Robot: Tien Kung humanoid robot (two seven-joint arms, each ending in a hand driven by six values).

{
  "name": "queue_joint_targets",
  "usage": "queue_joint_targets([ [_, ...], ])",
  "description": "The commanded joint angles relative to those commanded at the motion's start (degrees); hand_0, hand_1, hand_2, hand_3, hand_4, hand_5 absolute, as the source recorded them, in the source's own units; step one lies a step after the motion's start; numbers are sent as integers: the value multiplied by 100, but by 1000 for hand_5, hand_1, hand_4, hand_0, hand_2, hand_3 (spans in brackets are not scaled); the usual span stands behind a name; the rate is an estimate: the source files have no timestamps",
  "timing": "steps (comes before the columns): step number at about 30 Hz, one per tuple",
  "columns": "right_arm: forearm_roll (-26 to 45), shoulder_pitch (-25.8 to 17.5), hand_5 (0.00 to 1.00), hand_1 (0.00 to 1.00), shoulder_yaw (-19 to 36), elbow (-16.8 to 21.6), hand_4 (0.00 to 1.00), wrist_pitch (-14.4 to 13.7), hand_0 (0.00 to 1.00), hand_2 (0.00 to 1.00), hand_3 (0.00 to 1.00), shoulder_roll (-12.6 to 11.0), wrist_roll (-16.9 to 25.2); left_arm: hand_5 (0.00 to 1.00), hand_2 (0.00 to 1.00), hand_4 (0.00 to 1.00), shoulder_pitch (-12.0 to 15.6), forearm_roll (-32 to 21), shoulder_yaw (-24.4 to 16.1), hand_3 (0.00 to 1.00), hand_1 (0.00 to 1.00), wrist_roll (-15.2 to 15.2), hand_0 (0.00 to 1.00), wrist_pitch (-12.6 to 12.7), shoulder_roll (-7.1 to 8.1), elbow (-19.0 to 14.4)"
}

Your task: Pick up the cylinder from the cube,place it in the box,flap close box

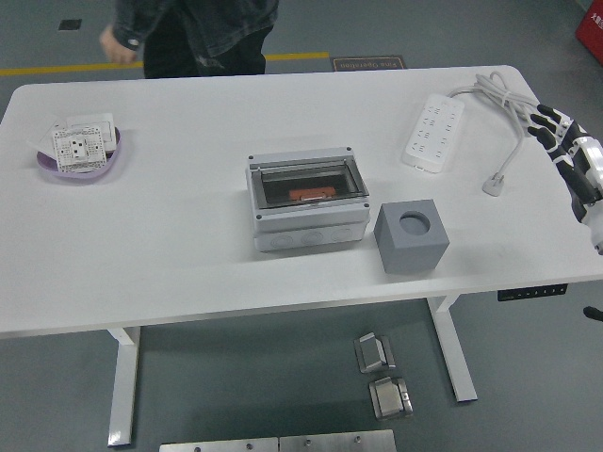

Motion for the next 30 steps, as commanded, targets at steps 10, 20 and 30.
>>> queue_joint_targets([
  [10,-44,29,762,807,-55,-52,907,-26,921,860,885,-30,-18,239,599,596,0,43,-11,657,707,42,716,76,-49,5],
  [20,-56,59,730,809,-192,-78,892,-29,911,859,850,-42,-37,267,614,619,99,631,-712,657,704,45,714,140,-91,-156],
  [30,-74,326,729,799,-519,-108,891,-24,908,854,845,73,-68,272,616,625,150,629,-677,655,704,91,712,176,-155,-149],
])
